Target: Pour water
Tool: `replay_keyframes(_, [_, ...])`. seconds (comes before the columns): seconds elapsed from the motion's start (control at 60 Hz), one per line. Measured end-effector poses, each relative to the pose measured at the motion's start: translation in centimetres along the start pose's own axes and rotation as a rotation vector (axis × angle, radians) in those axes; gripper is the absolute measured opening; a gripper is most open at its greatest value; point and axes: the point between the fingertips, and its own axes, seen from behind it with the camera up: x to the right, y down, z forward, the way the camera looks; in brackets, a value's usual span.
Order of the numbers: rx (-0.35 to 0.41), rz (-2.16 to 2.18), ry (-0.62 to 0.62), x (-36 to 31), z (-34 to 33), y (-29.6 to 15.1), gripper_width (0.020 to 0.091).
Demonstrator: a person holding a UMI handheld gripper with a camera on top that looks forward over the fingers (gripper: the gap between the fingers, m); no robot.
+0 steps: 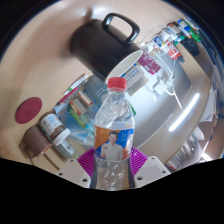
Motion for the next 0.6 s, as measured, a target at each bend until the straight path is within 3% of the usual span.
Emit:
replay_keyframes(0.167, [-0.015, 0.297, -0.005, 0.2, 0.3, 2.2, 0.0437])
replay_keyframes(0.367, [-0.04, 1.39, -0.046, -3.2, -1.0, 4.1, 0.0438])
replay_keyframes(0.6, [0.04, 2.363, -0.221, -9.2, -0.4, 2.2, 0.0438])
